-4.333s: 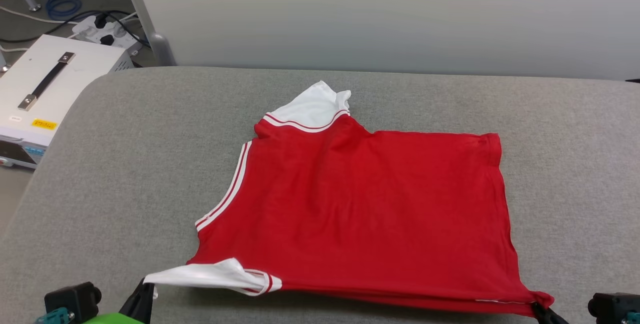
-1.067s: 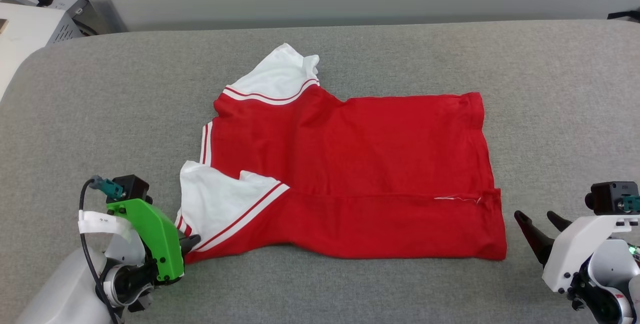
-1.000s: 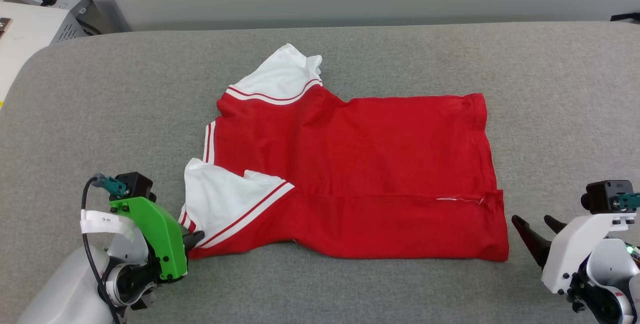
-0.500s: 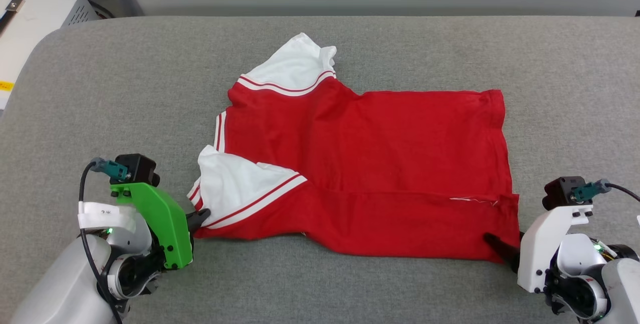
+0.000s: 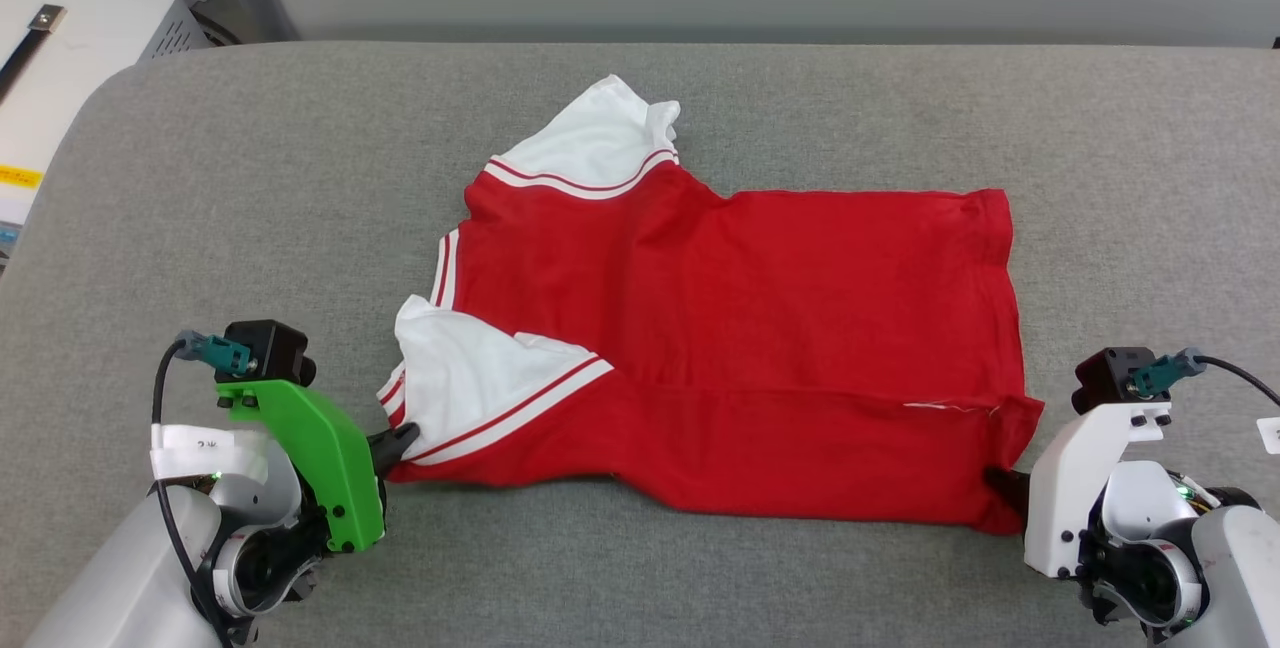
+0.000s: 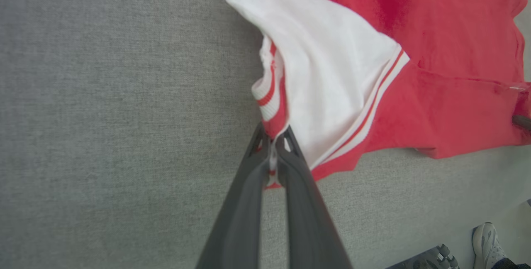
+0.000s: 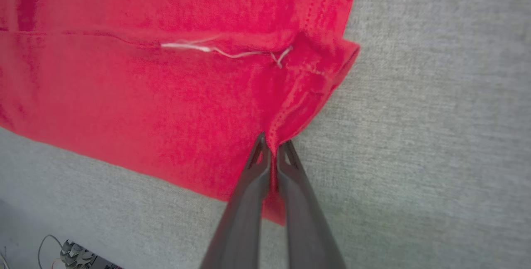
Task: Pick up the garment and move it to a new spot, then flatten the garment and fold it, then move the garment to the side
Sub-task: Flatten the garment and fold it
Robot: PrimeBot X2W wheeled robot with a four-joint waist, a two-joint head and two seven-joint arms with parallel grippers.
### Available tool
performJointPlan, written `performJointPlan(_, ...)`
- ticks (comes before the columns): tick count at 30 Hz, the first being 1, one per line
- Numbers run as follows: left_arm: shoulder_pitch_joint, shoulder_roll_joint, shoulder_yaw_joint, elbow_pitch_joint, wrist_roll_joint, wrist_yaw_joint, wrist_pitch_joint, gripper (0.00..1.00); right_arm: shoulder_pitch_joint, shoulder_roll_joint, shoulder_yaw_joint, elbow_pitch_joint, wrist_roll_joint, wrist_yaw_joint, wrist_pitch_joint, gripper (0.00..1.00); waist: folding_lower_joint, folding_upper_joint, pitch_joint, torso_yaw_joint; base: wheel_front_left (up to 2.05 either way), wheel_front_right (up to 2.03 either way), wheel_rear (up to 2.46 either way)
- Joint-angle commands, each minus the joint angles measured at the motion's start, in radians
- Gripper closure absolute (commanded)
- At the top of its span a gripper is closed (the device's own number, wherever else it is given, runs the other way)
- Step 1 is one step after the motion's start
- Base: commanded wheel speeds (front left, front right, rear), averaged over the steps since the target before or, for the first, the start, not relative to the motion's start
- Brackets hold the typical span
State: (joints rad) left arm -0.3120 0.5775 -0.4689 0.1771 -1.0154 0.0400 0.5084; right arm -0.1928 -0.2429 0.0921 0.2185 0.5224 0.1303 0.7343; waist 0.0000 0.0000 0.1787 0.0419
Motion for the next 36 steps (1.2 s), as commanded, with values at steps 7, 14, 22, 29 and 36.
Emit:
performJointPlan(7,0.073,0.035,0.012,-0.060,-0.004,0.014,0.000,1.00,0.080,-0.020,-0.022,-0.087,0.005,0.000,0.001,1.00,0.0000,0.0000,-0.080,0.008,0.00,0.00,0.00)
performJointPlan(14,0.173,0.093,0.037,-0.165,-0.023,0.064,0.012,1.00,0.200,-0.021,-0.053,-0.195,0.015,0.000,0.027,1.00,0.0000,0.0000,-0.129,0.003,0.00,0.00,0.00)
performJointPlan(22,0.304,0.135,0.069,-0.274,-0.064,0.134,0.024,1.00,0.359,0.017,-0.111,-0.314,0.005,0.000,0.071,1.00,0.0000,0.0000,-0.153,-0.004,0.00,0.00,0.00)
performJointPlan(29,0.359,0.085,0.047,-0.246,-0.080,0.135,-0.006,1.00,0.394,0.050,-0.114,-0.295,-0.027,0.000,0.045,1.00,0.0000,0.0000,-0.147,-0.013,0.00,0.00,0.00)
performJointPlan(36,0.295,0.009,0.011,-0.107,-0.060,0.092,-0.046,0.00,0.359,0.067,-0.099,-0.208,-0.032,0.000,-0.063,0.00,0.0000,0.0000,-0.127,-0.012,0.00,0.00,0.00)
